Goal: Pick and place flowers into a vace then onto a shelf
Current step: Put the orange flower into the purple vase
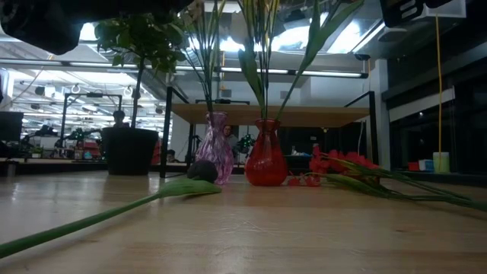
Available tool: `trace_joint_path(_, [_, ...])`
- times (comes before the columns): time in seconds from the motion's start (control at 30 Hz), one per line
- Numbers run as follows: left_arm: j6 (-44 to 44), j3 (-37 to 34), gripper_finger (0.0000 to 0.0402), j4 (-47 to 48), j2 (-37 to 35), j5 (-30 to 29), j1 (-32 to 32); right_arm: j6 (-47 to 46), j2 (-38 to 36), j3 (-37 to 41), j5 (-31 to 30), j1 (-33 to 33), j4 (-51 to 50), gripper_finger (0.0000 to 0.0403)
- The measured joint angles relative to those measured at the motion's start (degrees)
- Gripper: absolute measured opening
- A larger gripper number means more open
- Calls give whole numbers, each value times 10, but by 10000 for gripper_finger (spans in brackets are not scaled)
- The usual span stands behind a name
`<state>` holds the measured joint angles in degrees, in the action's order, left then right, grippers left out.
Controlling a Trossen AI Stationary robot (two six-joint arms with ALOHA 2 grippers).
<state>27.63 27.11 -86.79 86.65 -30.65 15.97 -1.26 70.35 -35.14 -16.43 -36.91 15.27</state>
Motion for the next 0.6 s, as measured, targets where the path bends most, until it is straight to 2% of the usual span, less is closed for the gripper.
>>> trace_joint_path(0.17, [-15,0,4,15,0,-31,0,0,0,0,0,0,0,6])
trace_joint_path(0.6, [-75,-22,4,40,0,-41,0,0,0,0,0,0,0,7])
